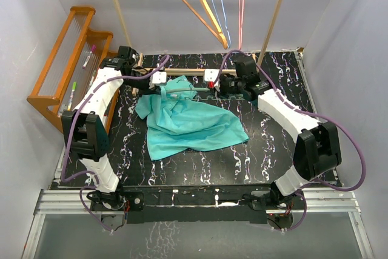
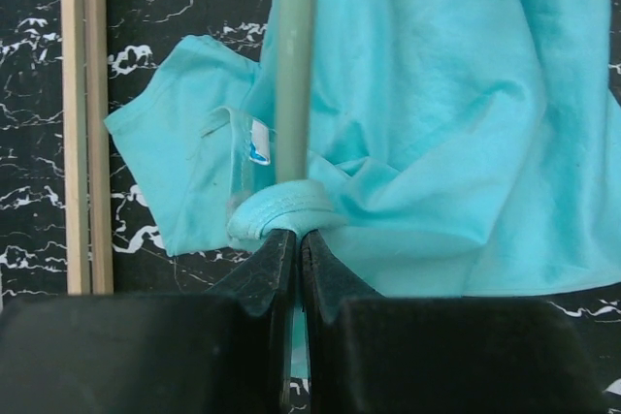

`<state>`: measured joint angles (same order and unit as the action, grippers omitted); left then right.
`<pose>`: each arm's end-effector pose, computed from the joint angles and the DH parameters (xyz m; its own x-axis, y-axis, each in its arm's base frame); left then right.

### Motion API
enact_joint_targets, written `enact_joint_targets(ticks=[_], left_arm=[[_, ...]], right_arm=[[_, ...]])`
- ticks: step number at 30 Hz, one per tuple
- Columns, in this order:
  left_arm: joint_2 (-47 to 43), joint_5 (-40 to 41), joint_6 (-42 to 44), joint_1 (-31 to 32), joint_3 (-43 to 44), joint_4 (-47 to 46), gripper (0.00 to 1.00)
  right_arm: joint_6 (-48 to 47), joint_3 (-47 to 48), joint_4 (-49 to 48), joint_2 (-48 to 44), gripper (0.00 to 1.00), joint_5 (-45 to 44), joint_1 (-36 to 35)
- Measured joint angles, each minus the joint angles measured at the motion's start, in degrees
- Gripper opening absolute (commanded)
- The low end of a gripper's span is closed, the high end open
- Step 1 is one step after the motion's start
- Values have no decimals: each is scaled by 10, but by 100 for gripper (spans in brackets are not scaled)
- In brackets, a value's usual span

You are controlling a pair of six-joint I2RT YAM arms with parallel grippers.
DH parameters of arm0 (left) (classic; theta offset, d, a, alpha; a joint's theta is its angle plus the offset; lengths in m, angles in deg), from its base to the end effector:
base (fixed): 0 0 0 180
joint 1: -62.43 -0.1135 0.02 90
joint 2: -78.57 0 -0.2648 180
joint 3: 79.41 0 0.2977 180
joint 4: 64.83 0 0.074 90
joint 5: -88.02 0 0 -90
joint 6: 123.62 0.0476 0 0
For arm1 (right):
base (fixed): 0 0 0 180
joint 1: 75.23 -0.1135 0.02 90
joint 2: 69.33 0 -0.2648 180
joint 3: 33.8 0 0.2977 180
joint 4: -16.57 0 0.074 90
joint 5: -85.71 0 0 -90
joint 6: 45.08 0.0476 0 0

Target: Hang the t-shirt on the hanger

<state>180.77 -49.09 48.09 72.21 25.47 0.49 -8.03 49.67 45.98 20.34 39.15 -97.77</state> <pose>0.4102 -0.1061 0.2917 0.3166 0.6288 -0.7102 0.9306 -0.0608 0.3610 0.3594 0.1846 0.2829 0.3102 -0.4987 -0.8094 -0.9080 0.0968 -0.4076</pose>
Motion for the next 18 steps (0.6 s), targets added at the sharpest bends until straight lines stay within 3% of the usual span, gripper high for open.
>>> enact_joint_targets(ticks=[18], left_arm=[[8,5,-21,12,14,-19,0]], right_arm=[[-41,16,-7,10,8,-30,-7]])
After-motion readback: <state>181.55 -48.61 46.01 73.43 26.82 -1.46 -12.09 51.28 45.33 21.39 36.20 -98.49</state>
